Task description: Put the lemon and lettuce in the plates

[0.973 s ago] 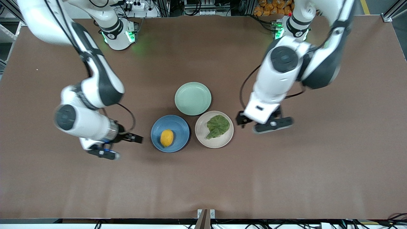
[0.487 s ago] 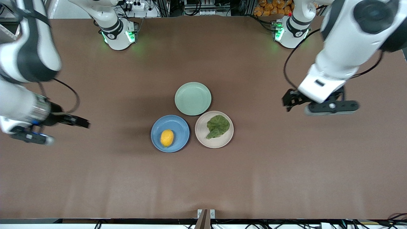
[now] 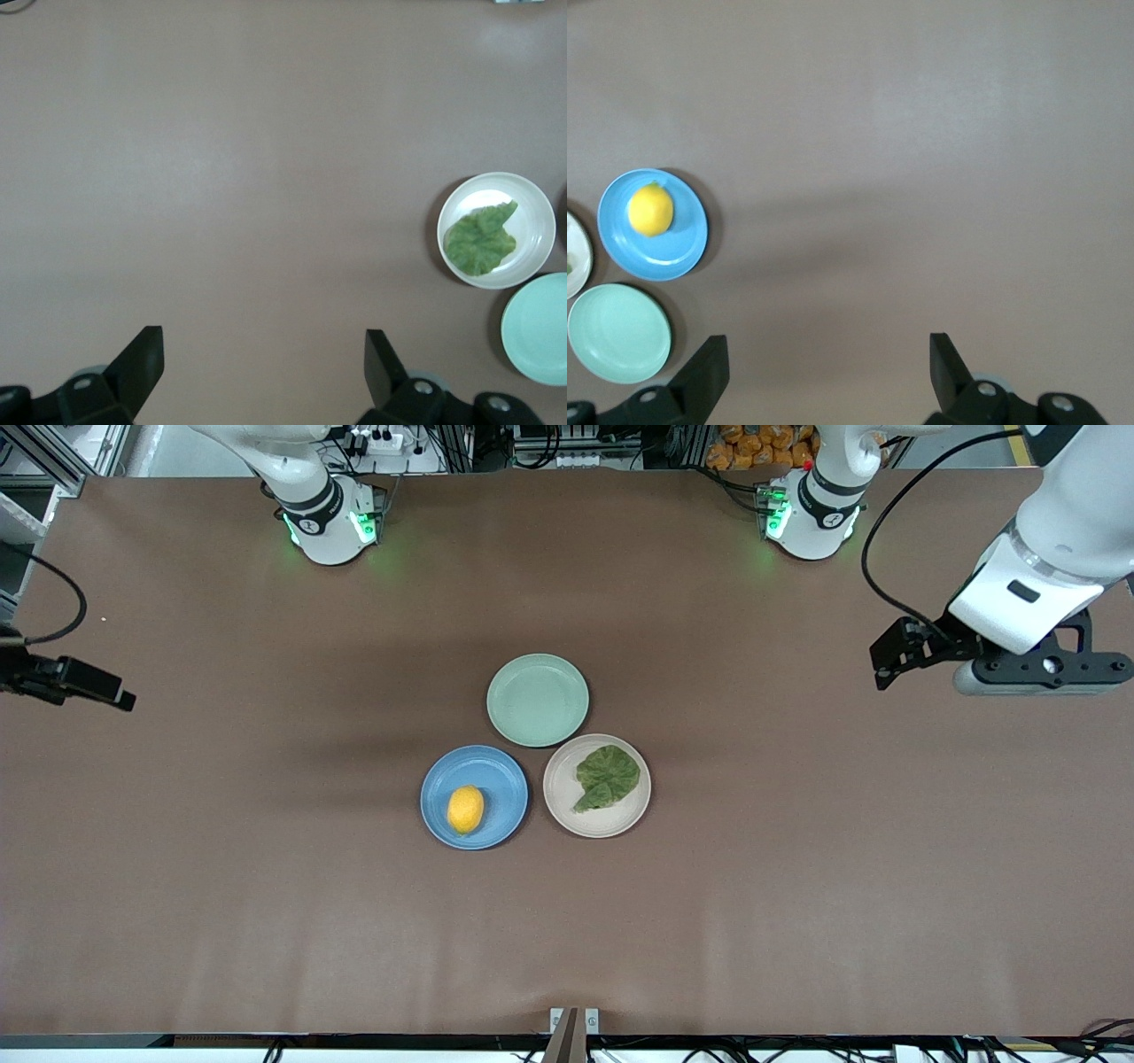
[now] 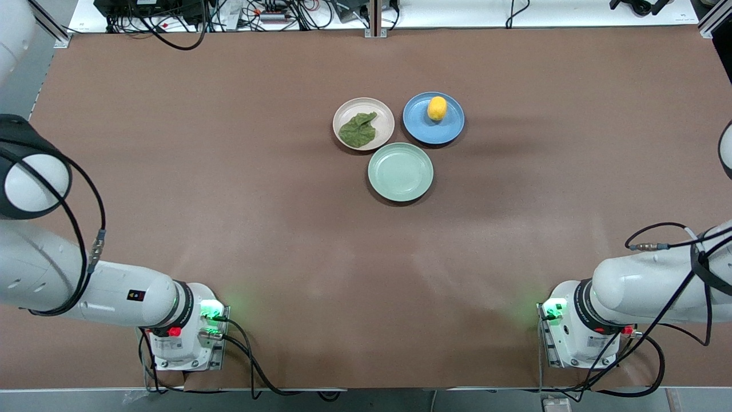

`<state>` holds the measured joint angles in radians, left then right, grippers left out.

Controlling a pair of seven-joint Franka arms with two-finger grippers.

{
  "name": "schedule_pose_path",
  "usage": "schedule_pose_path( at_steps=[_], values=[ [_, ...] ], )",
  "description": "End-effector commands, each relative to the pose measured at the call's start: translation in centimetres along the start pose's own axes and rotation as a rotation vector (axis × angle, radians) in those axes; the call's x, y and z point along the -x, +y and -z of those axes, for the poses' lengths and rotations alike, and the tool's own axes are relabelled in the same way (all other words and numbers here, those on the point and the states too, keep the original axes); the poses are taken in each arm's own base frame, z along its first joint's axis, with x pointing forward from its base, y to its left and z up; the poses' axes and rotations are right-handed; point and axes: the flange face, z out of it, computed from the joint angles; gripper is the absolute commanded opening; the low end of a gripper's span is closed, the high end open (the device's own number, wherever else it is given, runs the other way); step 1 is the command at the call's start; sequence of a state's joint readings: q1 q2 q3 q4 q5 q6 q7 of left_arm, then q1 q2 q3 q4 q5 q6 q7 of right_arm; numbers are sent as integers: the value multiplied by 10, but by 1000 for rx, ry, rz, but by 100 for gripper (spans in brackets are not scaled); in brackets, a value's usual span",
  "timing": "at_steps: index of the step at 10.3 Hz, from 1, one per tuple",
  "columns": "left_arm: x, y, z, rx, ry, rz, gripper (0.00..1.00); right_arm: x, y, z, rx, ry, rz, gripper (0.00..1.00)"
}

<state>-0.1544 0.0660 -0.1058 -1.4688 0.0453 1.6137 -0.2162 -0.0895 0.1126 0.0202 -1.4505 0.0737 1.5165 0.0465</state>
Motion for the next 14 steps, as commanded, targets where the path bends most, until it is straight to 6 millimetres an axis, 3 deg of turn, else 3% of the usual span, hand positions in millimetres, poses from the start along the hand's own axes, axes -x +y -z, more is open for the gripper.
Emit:
schedule_pose_path(
  at_steps=[1,5,7,12,14],
  values=[
    [15,-21,16,16,-5,-15,100,13,-19,1,71,-22,35,100],
    [29,-28,26,14,-47,-36,100,15,-28,-7,95,-40,52,100],
    [31,-51,31,14,-44,-111,100,15,-26,-9,95,-47,54,100],
    [25,-78,9,12,-67,-102,100,14,-29,-10,92,-48,65,100],
    [21,-76,7,12,-46,-103,100,14,-31,-10,92,-47,68,100]
  ],
)
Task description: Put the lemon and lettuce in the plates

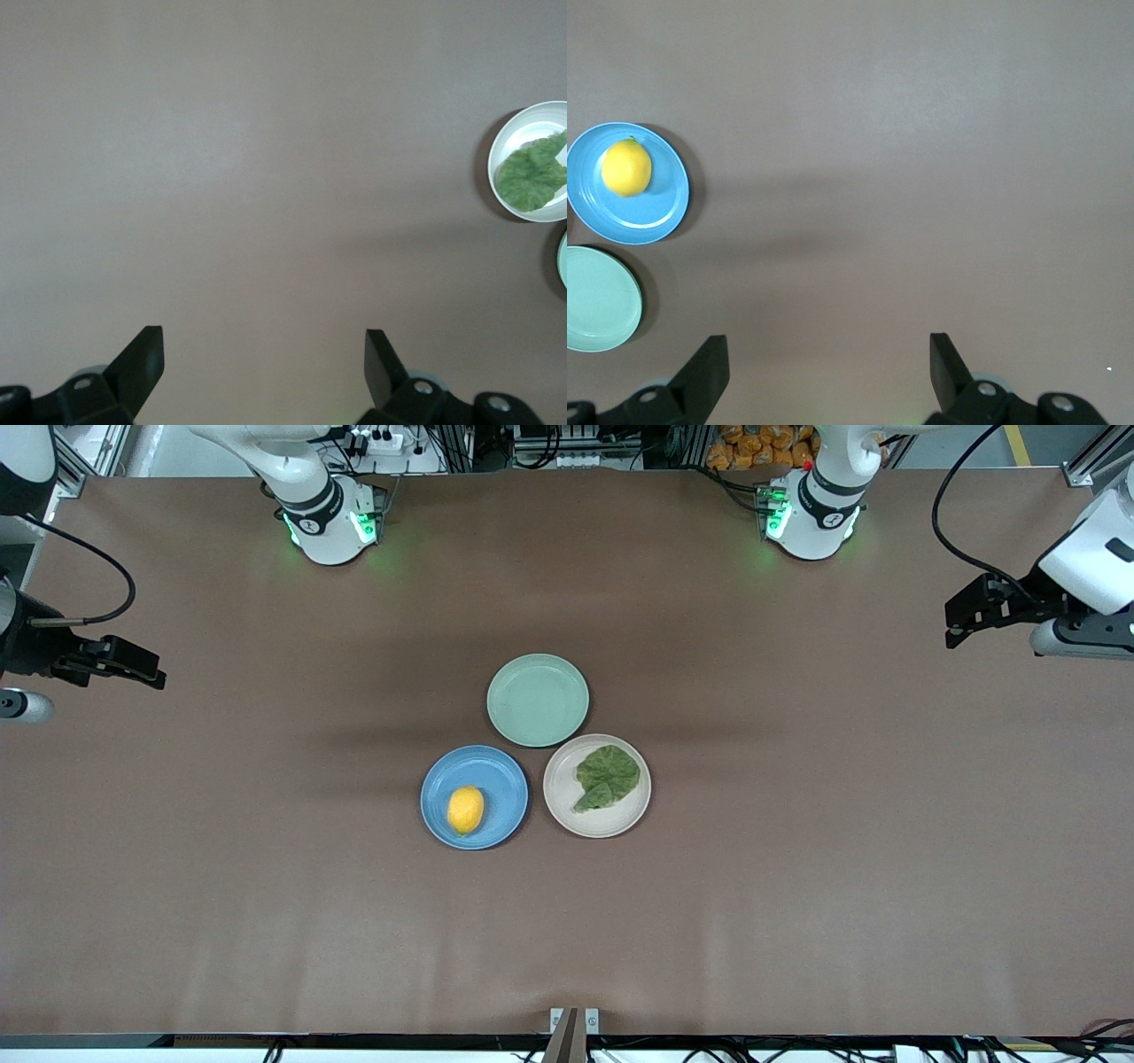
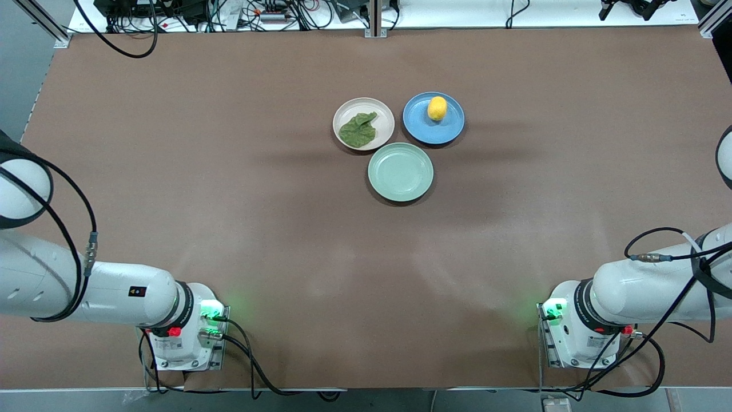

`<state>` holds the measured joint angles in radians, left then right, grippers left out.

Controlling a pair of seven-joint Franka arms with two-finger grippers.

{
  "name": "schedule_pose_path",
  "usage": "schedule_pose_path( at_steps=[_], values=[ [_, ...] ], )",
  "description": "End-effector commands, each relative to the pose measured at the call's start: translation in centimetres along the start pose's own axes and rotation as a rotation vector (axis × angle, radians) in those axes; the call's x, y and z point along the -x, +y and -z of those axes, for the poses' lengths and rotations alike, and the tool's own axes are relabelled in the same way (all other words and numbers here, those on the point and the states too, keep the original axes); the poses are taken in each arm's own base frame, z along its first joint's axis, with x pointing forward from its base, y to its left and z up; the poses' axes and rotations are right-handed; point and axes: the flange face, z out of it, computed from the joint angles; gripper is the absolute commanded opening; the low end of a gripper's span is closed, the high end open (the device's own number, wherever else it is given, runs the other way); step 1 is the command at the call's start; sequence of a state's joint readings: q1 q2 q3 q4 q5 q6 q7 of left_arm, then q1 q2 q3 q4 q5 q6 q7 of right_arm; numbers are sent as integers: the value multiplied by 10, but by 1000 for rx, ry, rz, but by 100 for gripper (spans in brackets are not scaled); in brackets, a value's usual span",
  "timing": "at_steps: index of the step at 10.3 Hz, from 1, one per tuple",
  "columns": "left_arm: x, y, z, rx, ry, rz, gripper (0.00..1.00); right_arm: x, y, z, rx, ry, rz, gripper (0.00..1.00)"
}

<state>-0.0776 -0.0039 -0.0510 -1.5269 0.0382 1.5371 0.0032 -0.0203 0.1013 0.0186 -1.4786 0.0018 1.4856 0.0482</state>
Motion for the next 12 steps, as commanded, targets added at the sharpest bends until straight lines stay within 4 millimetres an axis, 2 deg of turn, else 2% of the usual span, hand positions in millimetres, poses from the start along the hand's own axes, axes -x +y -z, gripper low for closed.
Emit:
schedule_pose_path(
  at_steps=[1,5,12],
  values=[
    [0,-1,0,24,44,-16,100,4,-2,1,14,-2,9,100],
    [-1,2,3,91,60,3,100,5,0,0,14,-8,7,100],
    [4,-4,5,28,27,-2,100,5,0,0,12,-11,9,100]
  ],
)
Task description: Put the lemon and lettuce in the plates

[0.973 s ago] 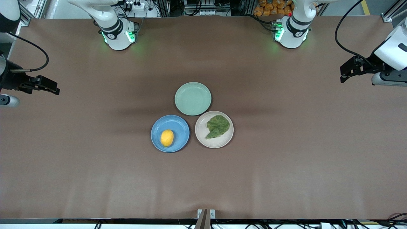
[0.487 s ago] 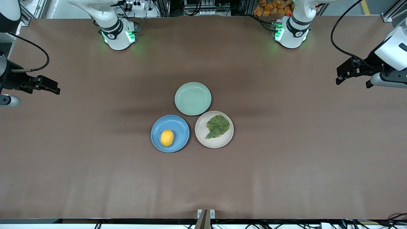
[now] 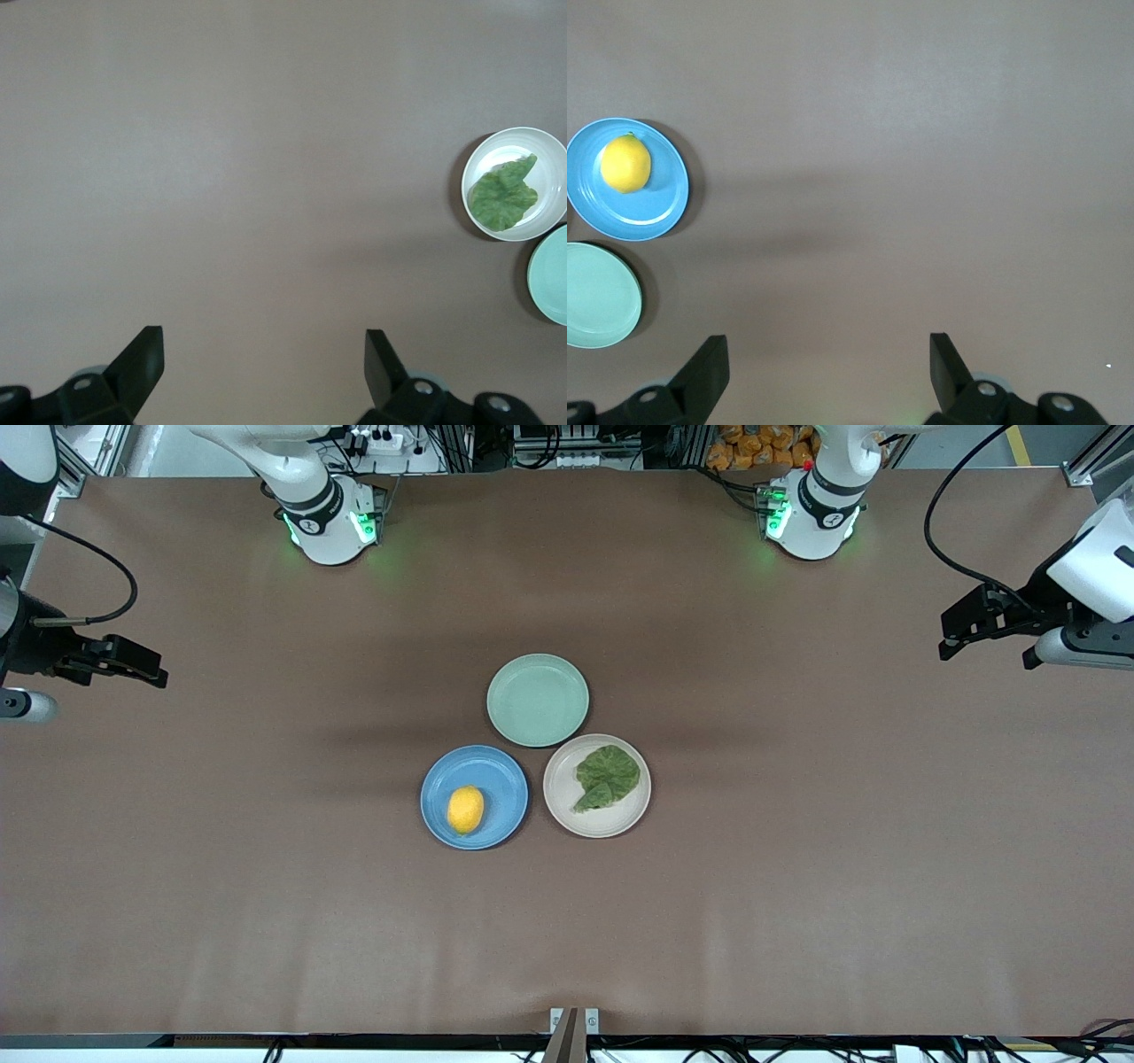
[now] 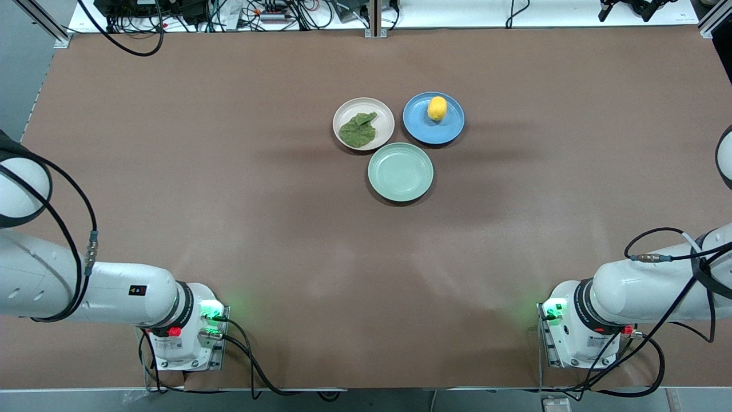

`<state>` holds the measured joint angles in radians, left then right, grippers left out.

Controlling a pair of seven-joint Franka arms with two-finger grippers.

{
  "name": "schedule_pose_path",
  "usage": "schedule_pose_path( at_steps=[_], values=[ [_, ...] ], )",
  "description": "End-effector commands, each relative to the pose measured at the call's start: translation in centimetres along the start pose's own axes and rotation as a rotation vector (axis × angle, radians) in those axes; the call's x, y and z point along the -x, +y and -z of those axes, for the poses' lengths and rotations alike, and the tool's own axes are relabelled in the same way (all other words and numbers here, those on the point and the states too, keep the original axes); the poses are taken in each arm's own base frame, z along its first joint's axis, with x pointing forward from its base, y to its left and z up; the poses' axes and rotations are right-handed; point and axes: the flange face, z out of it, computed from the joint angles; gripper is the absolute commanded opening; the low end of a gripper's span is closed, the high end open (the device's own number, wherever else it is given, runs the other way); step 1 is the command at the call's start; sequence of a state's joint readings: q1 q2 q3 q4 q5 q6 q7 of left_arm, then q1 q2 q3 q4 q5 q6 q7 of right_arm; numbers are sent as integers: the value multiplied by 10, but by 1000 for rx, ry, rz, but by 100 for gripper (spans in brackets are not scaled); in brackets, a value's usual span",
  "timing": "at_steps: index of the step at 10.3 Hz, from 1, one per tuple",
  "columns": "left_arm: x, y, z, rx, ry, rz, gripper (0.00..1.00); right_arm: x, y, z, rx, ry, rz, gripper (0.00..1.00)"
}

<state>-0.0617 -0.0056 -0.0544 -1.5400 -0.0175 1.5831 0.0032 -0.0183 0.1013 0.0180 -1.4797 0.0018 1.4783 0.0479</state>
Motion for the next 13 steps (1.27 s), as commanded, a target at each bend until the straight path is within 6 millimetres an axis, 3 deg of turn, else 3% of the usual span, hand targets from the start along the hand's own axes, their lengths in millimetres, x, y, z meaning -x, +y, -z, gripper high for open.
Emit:
schedule_pose_path(
  at_steps=[1,13],
  values=[
    [8,-2,5,-19,-12,-11,100,5,1,2,12,-1,6,100],
    [9,-11,12,-52,-28,2,100,5,1,1,9,-9,6,100]
  ],
)
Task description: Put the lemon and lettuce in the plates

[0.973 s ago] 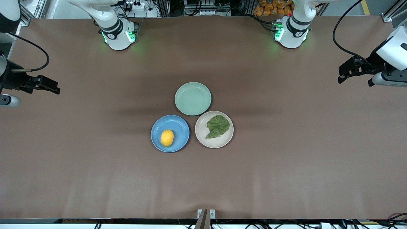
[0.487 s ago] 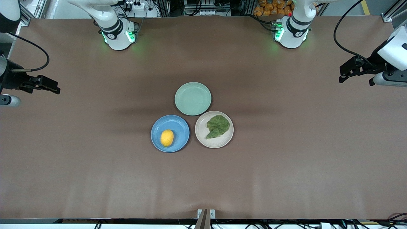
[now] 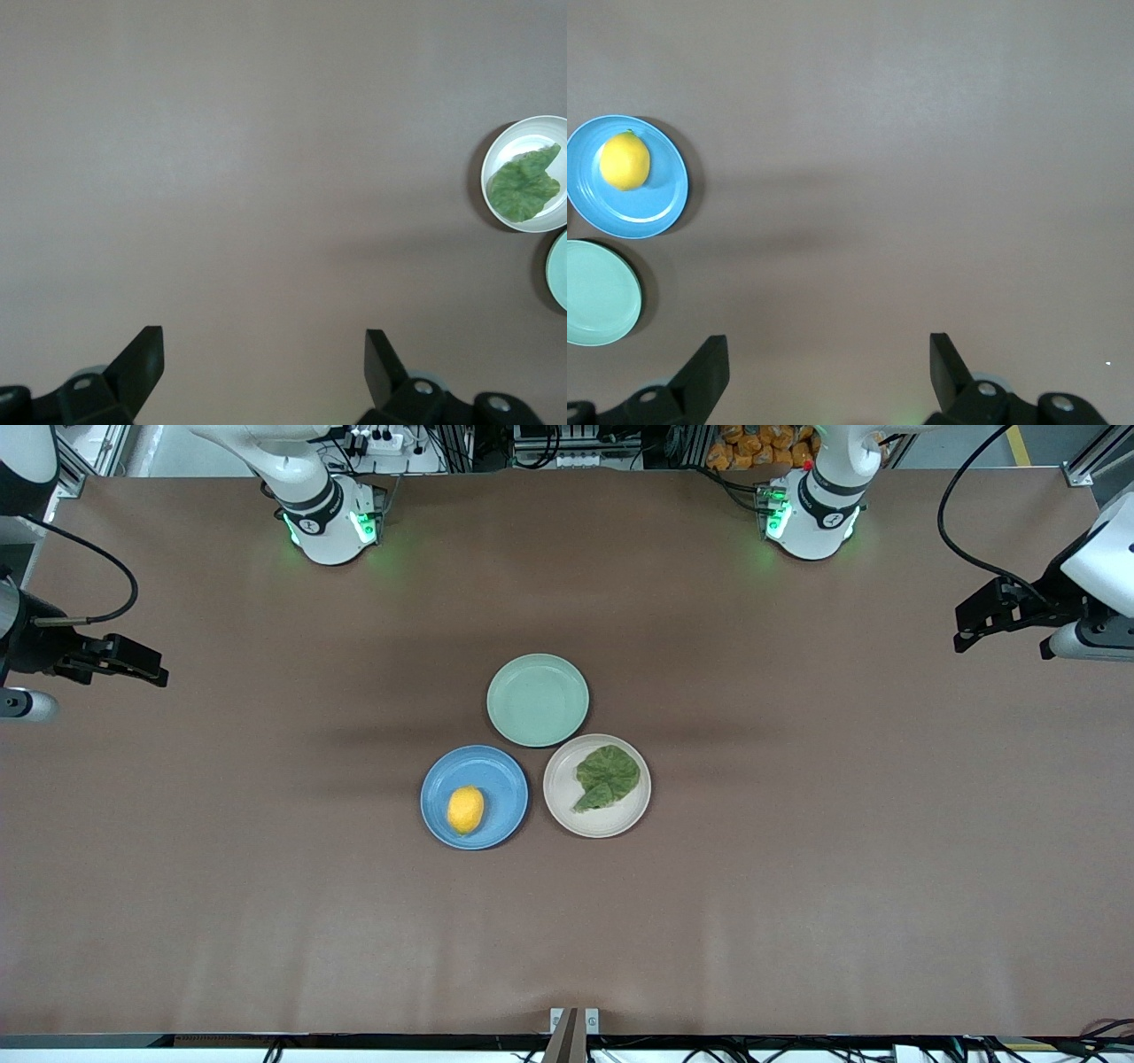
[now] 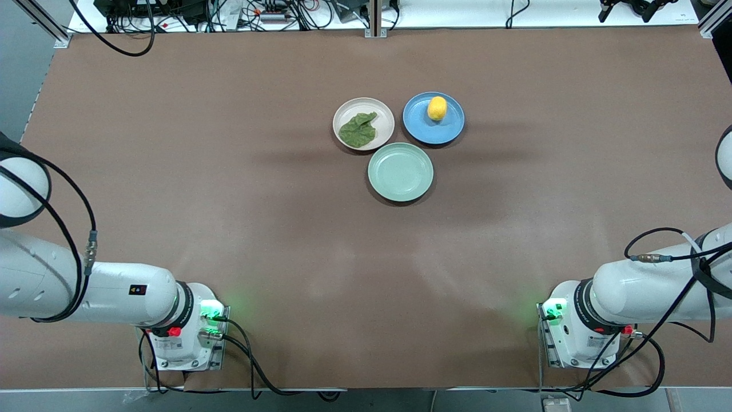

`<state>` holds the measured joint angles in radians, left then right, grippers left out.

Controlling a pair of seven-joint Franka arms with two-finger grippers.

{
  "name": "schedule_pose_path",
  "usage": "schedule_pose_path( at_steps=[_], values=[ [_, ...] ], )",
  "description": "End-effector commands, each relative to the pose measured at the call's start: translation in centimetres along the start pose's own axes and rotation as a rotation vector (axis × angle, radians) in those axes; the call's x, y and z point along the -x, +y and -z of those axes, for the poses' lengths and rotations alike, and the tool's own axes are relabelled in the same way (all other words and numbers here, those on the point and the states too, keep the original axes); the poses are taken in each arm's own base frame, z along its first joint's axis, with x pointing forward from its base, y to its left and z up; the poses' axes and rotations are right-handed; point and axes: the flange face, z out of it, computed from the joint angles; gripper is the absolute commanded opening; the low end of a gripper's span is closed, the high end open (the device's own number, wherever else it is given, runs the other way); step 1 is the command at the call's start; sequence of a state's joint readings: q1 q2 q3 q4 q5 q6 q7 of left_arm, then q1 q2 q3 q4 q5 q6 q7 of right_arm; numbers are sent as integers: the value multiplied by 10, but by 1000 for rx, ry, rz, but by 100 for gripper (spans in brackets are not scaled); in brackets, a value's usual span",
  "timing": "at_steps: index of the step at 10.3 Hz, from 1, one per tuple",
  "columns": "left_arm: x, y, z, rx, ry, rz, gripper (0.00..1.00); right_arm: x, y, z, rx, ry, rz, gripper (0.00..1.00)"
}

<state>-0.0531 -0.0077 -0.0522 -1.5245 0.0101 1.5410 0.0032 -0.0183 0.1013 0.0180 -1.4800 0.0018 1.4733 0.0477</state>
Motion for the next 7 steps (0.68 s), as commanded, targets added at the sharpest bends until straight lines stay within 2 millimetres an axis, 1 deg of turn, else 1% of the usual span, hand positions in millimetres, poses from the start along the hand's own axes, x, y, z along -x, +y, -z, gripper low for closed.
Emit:
schedule_pose_path(
  at_steps=[1,6,7],
  values=[
    [5,-3,7,-23,-3,-8,100,4,0,1,9,-4,7,100],
    [4,-3,6,-27,-5,-11,100,4,0,2,9,-1,7,100],
    [4,-3,10,-27,3,-13,100,4,0,2,9,-1,7,100]
  ],
)
